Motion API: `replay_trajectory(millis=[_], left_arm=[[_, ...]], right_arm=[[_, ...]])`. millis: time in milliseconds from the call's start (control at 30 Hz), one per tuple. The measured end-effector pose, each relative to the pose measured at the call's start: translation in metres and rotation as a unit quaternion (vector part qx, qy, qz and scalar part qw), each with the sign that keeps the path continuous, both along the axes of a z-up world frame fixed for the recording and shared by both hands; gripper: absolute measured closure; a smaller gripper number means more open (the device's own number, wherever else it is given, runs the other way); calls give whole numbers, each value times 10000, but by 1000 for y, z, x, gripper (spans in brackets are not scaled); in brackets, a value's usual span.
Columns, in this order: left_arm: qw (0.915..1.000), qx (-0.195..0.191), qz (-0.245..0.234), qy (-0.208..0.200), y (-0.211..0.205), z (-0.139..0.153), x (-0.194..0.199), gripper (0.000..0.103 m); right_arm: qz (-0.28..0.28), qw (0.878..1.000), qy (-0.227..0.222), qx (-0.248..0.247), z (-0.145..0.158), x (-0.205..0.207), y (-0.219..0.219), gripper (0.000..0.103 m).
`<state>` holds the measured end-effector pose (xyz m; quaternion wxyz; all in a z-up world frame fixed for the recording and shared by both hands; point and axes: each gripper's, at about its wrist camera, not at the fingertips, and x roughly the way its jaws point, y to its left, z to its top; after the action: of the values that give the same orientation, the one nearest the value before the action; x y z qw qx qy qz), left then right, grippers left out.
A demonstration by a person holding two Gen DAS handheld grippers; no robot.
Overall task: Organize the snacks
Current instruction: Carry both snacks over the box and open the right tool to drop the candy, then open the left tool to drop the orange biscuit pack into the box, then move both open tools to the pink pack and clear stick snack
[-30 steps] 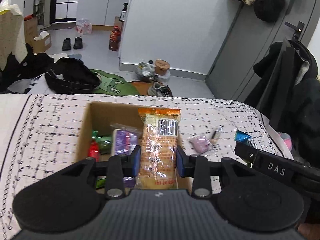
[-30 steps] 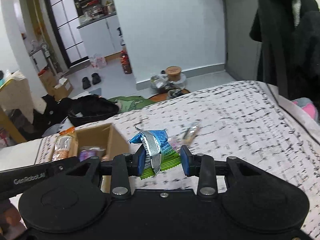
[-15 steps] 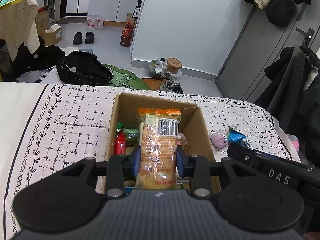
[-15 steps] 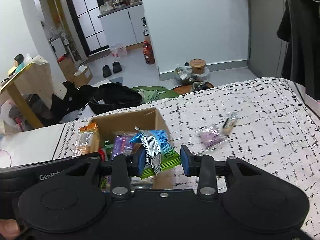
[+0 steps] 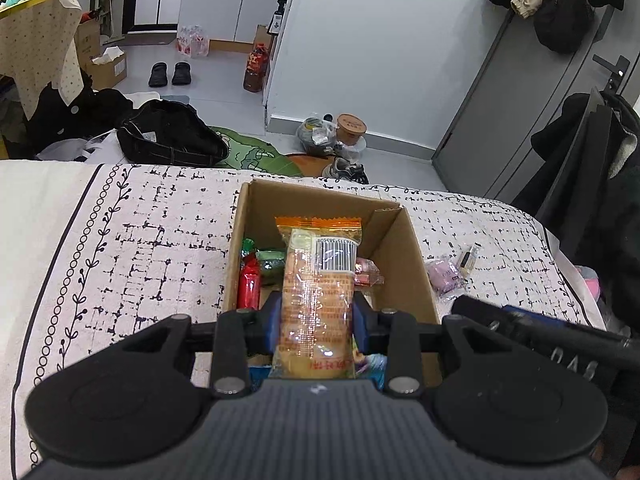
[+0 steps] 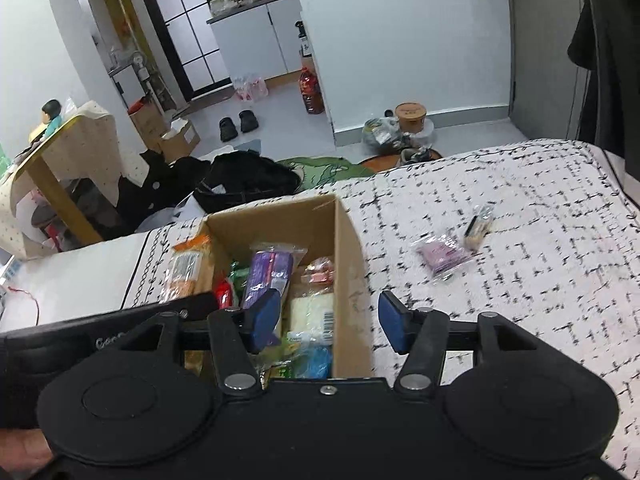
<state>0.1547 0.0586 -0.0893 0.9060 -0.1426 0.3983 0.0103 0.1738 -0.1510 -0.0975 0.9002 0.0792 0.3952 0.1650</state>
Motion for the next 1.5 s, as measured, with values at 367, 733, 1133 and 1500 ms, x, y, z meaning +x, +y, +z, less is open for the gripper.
replay_trajectory(millis=[367, 733, 1133, 1500], left_arm=[[9993, -173, -332, 56, -16, -10, -1, 64], [9992, 47, -386, 7, -29, -2, 7, 39], [9990, 162, -340, -242, -60, 3, 20, 22], [9975, 334, -556, -272, -91, 1, 38, 21]], right_arm=[[-193, 9996, 8, -195, -10, 4, -18, 48], [-366, 9990, -48, -242, -7, 9, -33, 43], [-712, 9965, -142, -410, -3, 13, -68, 27], [-1038, 9937, -22, -424, -12, 24, -98, 21]])
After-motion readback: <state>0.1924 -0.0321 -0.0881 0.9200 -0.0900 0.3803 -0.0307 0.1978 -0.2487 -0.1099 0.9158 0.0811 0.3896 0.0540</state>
